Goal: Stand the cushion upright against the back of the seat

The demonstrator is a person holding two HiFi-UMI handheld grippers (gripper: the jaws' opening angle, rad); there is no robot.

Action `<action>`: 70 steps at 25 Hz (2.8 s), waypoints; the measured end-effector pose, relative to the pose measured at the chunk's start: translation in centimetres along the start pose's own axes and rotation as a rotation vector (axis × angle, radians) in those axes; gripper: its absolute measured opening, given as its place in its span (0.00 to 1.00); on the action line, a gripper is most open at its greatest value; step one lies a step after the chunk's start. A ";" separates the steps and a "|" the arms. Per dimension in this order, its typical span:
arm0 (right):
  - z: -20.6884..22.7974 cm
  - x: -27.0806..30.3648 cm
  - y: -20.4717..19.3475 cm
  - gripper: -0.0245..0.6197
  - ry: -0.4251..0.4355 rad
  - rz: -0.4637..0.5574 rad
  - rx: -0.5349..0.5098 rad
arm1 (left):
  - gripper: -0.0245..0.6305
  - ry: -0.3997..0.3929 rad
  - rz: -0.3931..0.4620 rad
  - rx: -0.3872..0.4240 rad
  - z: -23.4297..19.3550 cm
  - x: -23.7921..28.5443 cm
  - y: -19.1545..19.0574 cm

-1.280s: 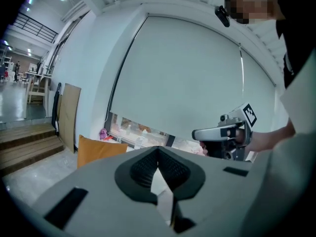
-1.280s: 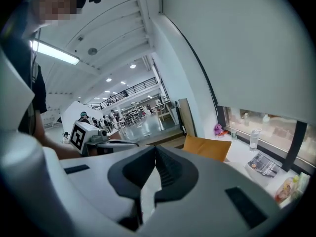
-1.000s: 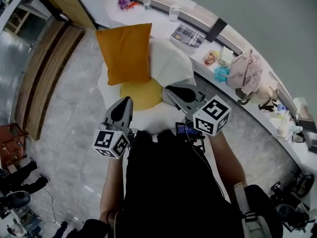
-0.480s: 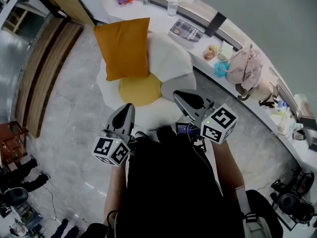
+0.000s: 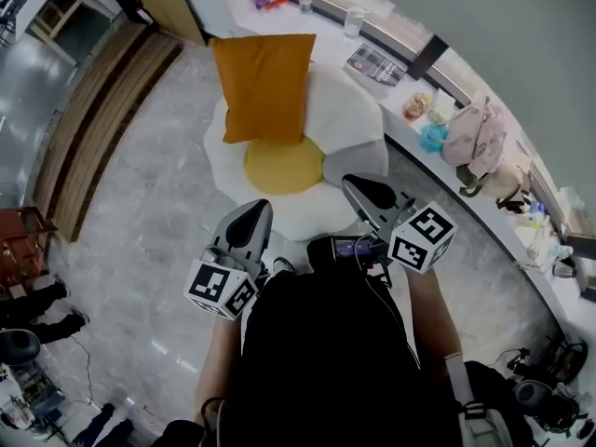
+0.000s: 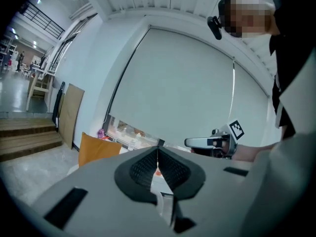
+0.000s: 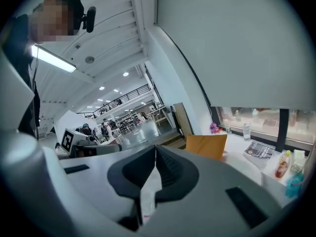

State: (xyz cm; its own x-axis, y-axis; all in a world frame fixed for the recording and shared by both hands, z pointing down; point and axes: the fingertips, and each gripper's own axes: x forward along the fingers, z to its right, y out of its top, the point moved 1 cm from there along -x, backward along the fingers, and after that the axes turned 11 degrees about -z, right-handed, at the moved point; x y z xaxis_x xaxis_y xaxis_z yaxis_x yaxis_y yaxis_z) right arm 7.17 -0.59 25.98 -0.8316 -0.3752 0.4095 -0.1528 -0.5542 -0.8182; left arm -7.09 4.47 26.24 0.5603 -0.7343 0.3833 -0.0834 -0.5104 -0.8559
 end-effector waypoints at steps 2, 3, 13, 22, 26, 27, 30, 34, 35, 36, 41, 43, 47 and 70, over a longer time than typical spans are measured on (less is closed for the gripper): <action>-1.8 0.6 -0.5 0.07 0.001 -0.008 -0.011 | 0.06 -0.002 0.013 -0.010 0.1 -2.3 -1.0; -2.9 0.8 -0.7 0.07 0.003 -0.009 -0.020 | 0.06 0.000 0.018 -0.020 0.0 -3.5 -1.8; -12.1 1.5 -5.2 0.07 0.000 -0.039 -0.032 | 0.06 0.001 0.059 -0.067 0.1 -13.5 -6.3; -17.8 -1.2 -10.5 0.07 -0.098 -0.065 -0.001 | 0.06 -0.106 -0.005 -0.057 1.8 -17.2 -10.2; -18.7 -3.6 -12.0 0.07 -0.132 -0.056 0.008 | 0.06 -0.142 -0.025 -0.043 3.6 -17.2 -11.3; -18.9 -4.2 -12.1 0.07 -0.134 -0.058 0.000 | 0.06 -0.145 -0.023 -0.039 4.0 -17.3 -11.3; -19.1 -6.0 -11.5 0.07 -0.139 -0.059 -0.049 | 0.06 -0.151 0.002 -0.043 5.1 -17.3 -10.7; -18.5 -8.6 -9.9 0.07 -0.152 -0.036 -0.091 | 0.06 -0.146 0.016 -0.046 6.6 -16.7 -10.5; -18.3 -9.3 -9.3 0.07 -0.154 -0.024 -0.101 | 0.06 -0.144 0.017 -0.043 7.0 -16.6 -10.4; -18.2 -9.9 -8.7 0.07 -0.156 -0.011 -0.109 | 0.06 -0.143 0.018 -0.040 7.3 -16.4 -10.2; -17.8 -13.0 -6.5 0.07 -0.168 0.024 -0.173 | 0.06 -0.132 0.028 -0.024 9.2 -15.7 -9.7; -17.7 -14.5 -5.5 0.07 -0.170 0.040 -0.198 | 0.06 -0.118 0.026 -0.012 9.7 -15.3 -9.5; -17.6 -17.0 -3.8 0.07 -0.160 0.070 -0.236 | 0.06 -0.089 0.032 0.001 10.7 -15.1 -9.0; -15.4 -19.0 -10.4 0.07 0.009 0.029 -0.116 | 0.06 -0.026 0.021 0.003 18.0 -12.7 -9.7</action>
State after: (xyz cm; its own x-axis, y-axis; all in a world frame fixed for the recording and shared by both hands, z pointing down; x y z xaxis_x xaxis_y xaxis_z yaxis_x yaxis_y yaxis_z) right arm 16.31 23.73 20.49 -0.8410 -0.3829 0.3822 -0.1891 -0.4538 -0.8708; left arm 1.45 26.84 23.43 0.5799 -0.7329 0.3557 -0.0935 -0.4936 -0.8647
